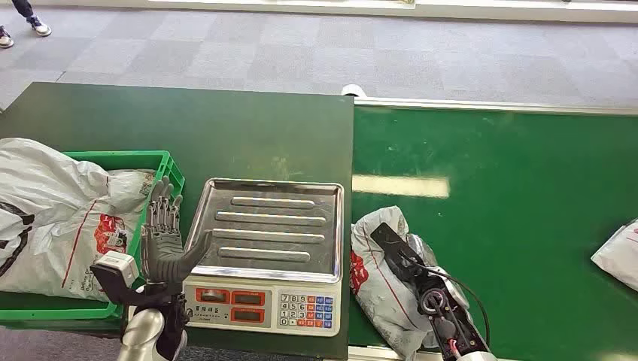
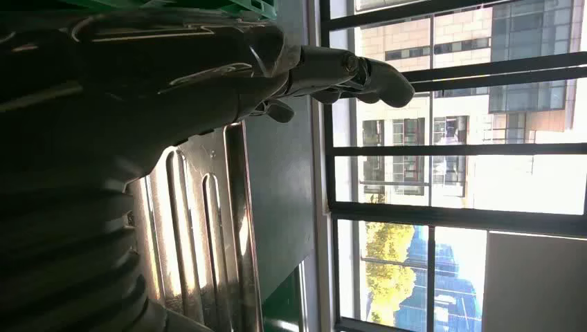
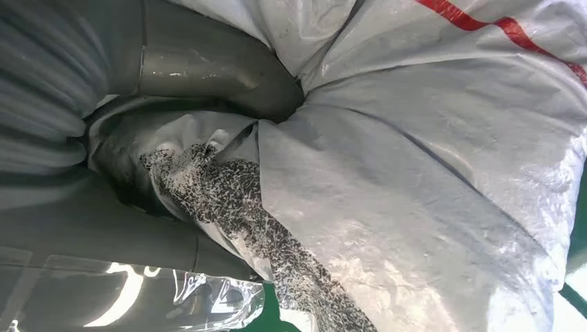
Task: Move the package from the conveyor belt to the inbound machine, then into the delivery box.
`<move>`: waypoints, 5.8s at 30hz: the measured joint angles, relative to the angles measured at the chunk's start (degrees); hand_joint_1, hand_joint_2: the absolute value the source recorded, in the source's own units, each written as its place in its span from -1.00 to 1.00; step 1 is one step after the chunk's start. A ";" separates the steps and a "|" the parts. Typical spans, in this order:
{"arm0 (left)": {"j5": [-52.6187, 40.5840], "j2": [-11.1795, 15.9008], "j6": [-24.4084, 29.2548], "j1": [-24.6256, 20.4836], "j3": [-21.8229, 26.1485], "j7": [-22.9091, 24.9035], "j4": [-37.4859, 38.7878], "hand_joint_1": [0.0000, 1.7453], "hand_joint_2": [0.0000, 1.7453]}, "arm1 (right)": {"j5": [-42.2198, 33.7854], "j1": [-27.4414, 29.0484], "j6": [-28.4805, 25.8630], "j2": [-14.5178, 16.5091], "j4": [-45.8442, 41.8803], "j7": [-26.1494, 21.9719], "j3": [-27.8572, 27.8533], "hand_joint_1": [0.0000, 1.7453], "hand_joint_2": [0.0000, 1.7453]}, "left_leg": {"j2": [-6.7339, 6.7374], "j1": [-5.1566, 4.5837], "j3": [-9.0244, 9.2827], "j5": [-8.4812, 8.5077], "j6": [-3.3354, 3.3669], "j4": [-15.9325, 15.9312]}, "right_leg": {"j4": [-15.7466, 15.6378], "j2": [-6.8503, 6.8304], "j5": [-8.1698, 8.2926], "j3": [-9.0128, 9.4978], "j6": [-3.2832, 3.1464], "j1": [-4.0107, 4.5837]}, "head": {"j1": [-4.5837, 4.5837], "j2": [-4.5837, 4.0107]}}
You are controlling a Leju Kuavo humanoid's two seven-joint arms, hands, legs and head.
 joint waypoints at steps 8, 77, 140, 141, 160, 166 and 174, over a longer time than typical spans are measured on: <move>0.00 0.02 0.34 0.84 0.16 -0.64 -0.10 -1.00 1.00 | -3.48 1.25 -2.70 0.11 -1.20 -2.77 -1.22 1.00 1.00 | -0.01 0.00 -0.04 0.00 0.00 0.00 | 0.00 0.00 0.00 -0.01 0.00 0.00 | 0.00 0.00; 0.49 -1.40 3.46 -0.49 -2.79 -2.41 -5.26 -1.00 1.00 | -20.19 -21.88 13.26 10.98 -0.94 -26.01 23.32 1.00 1.00 | 0.05 0.01 -0.45 0.09 0.02 0.00 | 0.05 0.07 0.06 -0.46 0.01 0.02 | 0.01 0.00; 0.98 -0.94 3.91 -0.58 -3.96 -2.41 -2.22 -1.00 1.00 | -42.76 -23.69 12.08 12.47 12.66 -29.13 23.54 -1.00 1.00 | 0.04 0.00 -0.42 0.09 0.02 0.01 | 0.04 0.06 0.06 -0.45 0.02 0.01 | 0.01 0.00; 1.01 -0.95 3.91 -0.55 -3.95 -2.41 -2.26 -1.00 1.00 | -43.08 -23.25 11.46 12.44 11.97 -30.05 23.16 -1.00 1.00 | 0.04 0.00 -0.41 0.09 0.02 0.01 | 0.04 0.06 0.06 -0.45 0.02 0.02 | 0.01 0.00; -1.23 -0.95 5.96 3.42 -2.63 -2.42 -9.89 -1.00 1.00 | -44.65 2.99 -7.26 7.19 -22.75 -34.97 11.48 -1.00 1.00 | 0.02 0.00 -0.42 0.04 0.02 0.00 | 0.02 0.05 0.04 -0.45 0.01 0.01 | 0.01 0.00; -2.12 -0.55 6.14 3.55 -2.50 -2.42 -10.75 -1.00 1.00 | -46.34 10.43 -7.66 6.94 -28.18 -35.01 6.68 -1.00 1.00 | 0.05 0.00 -0.42 0.03 0.02 -0.01 | 0.01 0.05 0.04 -0.45 0.01 0.01 | 0.01 0.00; -7.95 0.16 5.00 1.51 -4.90 -2.41 -7.27 -1.00 1.00 | -45.02 15.33 -7.13 7.21 -32.58 -34.30 2.53 -1.00 1.00 | 0.03 0.00 -0.40 0.04 0.02 0.00 | 0.00 0.05 0.04 -0.44 0.01 0.01 | 0.01 0.00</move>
